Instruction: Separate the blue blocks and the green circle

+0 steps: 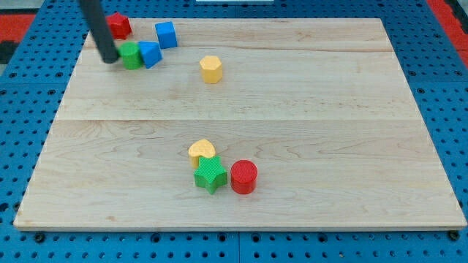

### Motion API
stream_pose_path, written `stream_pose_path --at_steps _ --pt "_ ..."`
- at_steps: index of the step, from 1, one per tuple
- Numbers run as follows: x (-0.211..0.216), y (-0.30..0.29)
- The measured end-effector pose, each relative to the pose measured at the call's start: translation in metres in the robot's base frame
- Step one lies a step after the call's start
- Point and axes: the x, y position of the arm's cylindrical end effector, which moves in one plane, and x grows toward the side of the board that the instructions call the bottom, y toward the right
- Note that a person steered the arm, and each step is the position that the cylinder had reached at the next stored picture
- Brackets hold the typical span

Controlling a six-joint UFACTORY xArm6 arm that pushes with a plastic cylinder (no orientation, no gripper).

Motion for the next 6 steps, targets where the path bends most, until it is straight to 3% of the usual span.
stream_pose_path --at_steps 1,2,3,4,6 --pt "0.005 0.038" --pt "0.011 -0.015" --pt "-0.010 -0.019" --pt "-0.044 0.012" --pt "-0.015 0.061"
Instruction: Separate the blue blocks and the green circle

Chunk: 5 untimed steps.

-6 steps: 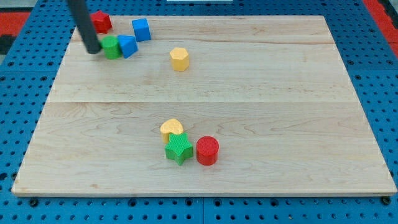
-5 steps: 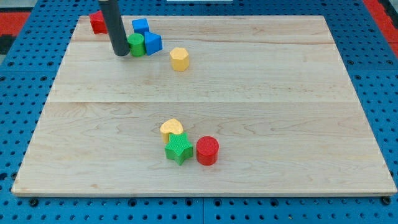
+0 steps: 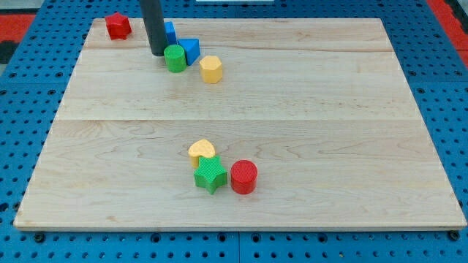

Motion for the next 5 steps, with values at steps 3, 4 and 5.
stream_pose_path --at_steps 3,4,5 --pt "0.064 -0.003" --pt "0.010 -0.004" --pt "-0.023 -0.002"
